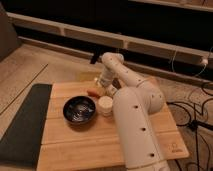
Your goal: Place the pepper on the white sponge
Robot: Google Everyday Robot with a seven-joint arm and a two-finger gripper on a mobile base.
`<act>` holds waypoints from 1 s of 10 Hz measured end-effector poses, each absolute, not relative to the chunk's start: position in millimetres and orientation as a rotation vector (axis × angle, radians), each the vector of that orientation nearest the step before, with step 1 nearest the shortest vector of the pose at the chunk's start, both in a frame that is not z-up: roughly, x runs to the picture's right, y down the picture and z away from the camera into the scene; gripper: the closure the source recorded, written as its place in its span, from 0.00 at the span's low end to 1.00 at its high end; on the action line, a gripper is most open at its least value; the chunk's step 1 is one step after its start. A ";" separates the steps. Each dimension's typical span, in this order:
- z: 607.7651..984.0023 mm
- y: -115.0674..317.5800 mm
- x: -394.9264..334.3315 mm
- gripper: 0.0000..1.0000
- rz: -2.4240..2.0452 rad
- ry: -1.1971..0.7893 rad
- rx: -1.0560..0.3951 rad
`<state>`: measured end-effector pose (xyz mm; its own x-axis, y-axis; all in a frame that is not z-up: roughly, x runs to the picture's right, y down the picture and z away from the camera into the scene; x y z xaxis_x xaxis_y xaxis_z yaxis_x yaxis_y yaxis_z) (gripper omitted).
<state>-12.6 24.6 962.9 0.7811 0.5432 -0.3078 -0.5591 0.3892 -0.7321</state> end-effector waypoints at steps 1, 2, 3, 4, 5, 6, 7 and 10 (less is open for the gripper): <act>956.7 17.3 -3.1 1.00 0.728 0.052 -0.914; 949.8 14.0 5.8 1.00 0.757 0.085 -0.899; 942.1 14.6 16.0 1.00 0.797 0.121 -0.891; 927.8 21.3 31.3 1.00 0.869 0.177 -0.888; 919.8 26.7 37.9 1.00 0.906 0.203 -0.888; 904.3 38.4 49.6 1.00 0.969 0.247 -0.889; 889.7 49.7 60.5 1.00 1.022 0.284 -0.888; 853.3 79.9 90.8 1.00 1.136 0.372 -0.879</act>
